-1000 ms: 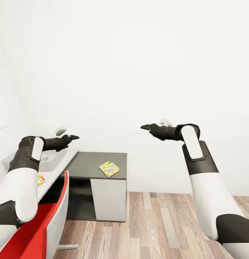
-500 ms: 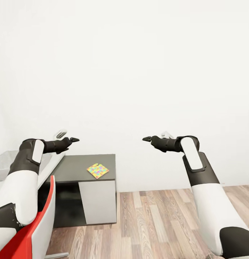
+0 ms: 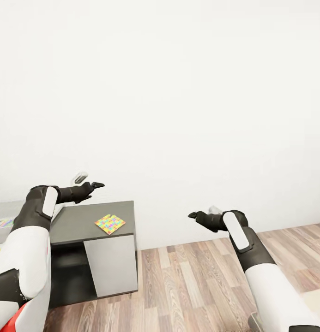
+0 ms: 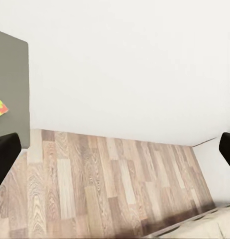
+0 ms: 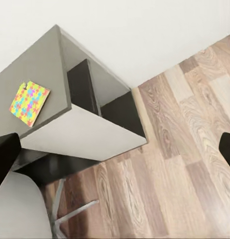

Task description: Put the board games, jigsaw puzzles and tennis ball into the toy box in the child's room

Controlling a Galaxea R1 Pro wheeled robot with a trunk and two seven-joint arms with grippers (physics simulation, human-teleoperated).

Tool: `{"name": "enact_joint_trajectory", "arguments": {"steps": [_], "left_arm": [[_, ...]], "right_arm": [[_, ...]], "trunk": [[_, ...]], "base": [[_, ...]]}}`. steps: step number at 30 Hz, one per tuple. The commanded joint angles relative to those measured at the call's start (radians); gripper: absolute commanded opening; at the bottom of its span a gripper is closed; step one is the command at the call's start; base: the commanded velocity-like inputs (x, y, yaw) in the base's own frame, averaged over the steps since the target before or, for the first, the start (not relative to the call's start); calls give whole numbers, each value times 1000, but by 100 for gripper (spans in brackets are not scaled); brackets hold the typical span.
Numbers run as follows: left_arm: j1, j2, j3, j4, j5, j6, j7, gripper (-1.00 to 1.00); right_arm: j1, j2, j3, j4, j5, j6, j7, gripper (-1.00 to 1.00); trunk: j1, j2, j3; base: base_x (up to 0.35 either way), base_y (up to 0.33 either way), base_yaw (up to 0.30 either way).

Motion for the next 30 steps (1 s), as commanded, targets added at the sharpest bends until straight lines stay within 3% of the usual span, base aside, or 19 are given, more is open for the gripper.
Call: {"name": "enact_joint_trajectory", "arguments": {"steps": [1,6,10,14,15,19,20,24,30], "left_arm": [[4,1,1,-2,1,6,-10,100],[39,6,-31,-42,1,6,-45,100],[88,8,-47,-104,1,8,-58,100],[141,9,-52,-165,1,9,-63,100],[162,9,-52,-182,1,9,-64,100],[201,10,-49,-206,1,10,-65,100],[220,11,-47,-213,1,10,-65,100],[259,15,-45,-228,0,14,-66,100],[365,74,-45,-284,7,18,-96,100]], "right_arm": [[11,0,2,17,3,-18,-9,100],[54,7,14,123,50,-115,-7,100],[65,12,68,222,64,-191,-6,100],[69,15,179,330,73,-289,-7,100],[69,16,233,372,74,-332,-7,100],[70,17,337,429,73,-403,-9,100],[70,18,381,445,72,-426,-13,100],[74,22,440,462,72,-452,-16,100],[144,25,474,467,75,-476,-19,100]], "trunk": [[0,-1,1],[0,-1,6],[0,-1,11],[0,-1,15],[0,-1,16],[0,-1,17],[0,-1,17],[0,-1,17],[0,-1,17]], "base": [[0,0,-234],[0,0,-230],[0,0,-220],[0,0,-157],[0,0,-86],[0,0,-51],[0,0,-22],[0,0,-13],[0,0,-4]]}}
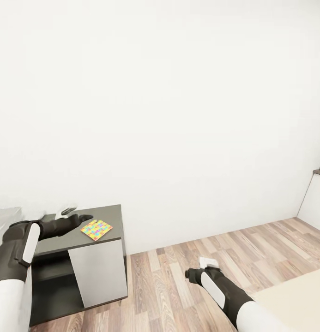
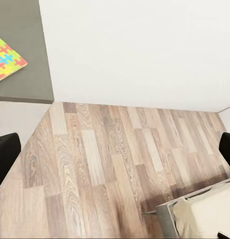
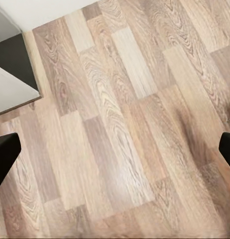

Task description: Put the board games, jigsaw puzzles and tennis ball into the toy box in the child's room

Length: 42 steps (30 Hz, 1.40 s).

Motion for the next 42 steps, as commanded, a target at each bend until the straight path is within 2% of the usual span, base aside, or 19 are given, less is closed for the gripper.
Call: {"name": "enact_joint_trajectory", "arguments": {"steps": [1,8,9,14,18,25,42], "left_arm": [[31,15,2,-19,5,7,-26,100],[110,60,4,-74,-3,10,-146,100],[127,81,4,-79,-3,10,-163,100],[178,130,5,-96,4,10,-189,100],[197,144,9,-141,6,11,-195,100],[207,145,19,-185,7,8,-198,100],[209,145,21,-195,6,6,-197,100]], "right_arm": [[19,0,10,-3,-7,-15,-10,100],[49,3,16,3,-17,-99,-4,100],[51,2,17,4,-18,-118,-2,100],[54,2,16,5,-21,-147,0,100],[55,2,15,5,-21,-156,0,100],[55,2,15,6,-21,-160,-2,100],[57,3,16,7,-23,-163,1,100]], "trunk": [[0,-1,0],[0,-1,0],[0,-1,0],[0,-1,0],[0,-1,0],[0,-1,-3],[0,-1,-14]], "base": [[0,0,-1],[0,0,0],[0,0,0],[0,0,0],[0,0,-37],[0,0,-189],[0,0,-250]]}}
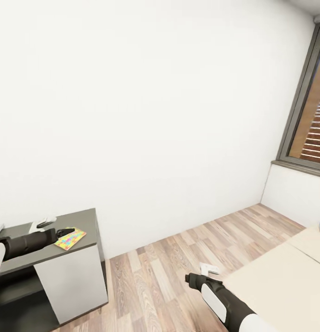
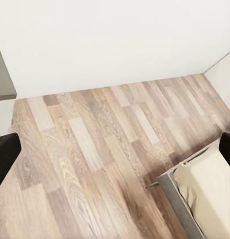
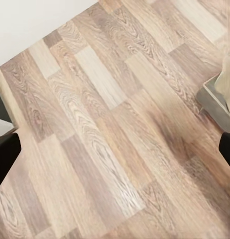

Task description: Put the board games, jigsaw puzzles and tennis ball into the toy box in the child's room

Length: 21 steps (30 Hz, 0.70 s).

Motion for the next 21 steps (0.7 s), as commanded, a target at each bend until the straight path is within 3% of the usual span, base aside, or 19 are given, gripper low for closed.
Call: {"name": "enact_joint_trajectory", "arguments": {"steps": [1,8,14,21], "left_arm": [[0,0,1,0,0,5,-3,100],[0,-1,1,0,0,5,-3,100],[0,-1,1,0,0,3,-3,100],[0,3,4,0,-1,2,-3,100]], "right_arm": [[-1,-1,6,-1,-6,3,-8,100],[-1,1,4,-10,-5,11,-6,100],[-8,0,-6,-78,-7,71,-6,100],[-16,-11,-73,-229,-6,163,-7,100]], "trunk": [[0,-1,-1],[0,-1,-9],[0,-1,-17],[0,-1,-27]], "base": [[0,0,-235],[0,0,-207],[0,0,-176],[0,0,-170]]}}
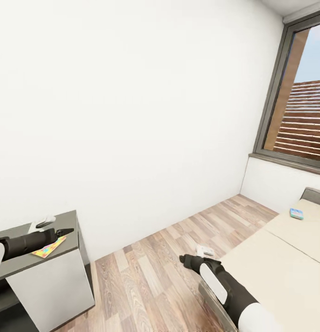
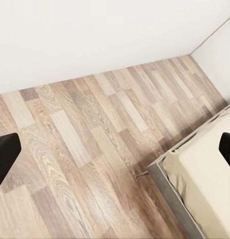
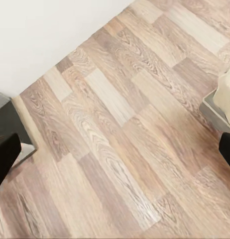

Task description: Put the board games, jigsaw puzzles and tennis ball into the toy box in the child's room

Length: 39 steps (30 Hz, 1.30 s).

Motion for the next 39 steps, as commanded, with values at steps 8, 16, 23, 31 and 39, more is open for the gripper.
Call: {"name": "enact_joint_trajectory", "arguments": {"steps": [8,16,23,31,39], "left_arm": [[0,1,1,0,1,5,-3,100],[1,-1,-1,1,2,8,-4,100],[0,-5,-7,1,-1,6,-3,100],[0,-6,-8,0,-1,3,-3,100],[-1,-6,-7,0,-1,2,-3,100]], "right_arm": [[0,-3,-75,-149,-3,49,-7,100],[4,-7,-85,-199,2,30,11,100],[14,-10,-88,-268,3,27,44,100],[17,-11,-90,-293,4,25,51,100],[17,-11,-91,-296,4,24,49,100]], "trunk": [[0,-1,-9],[0,-1,-11],[0,-1,-11],[0,-1,-11],[0,-1,-11]], "base": [[0,0,-137],[0,0,-24],[0,0,-3],[0,0,-130],[0,0,-262]]}}
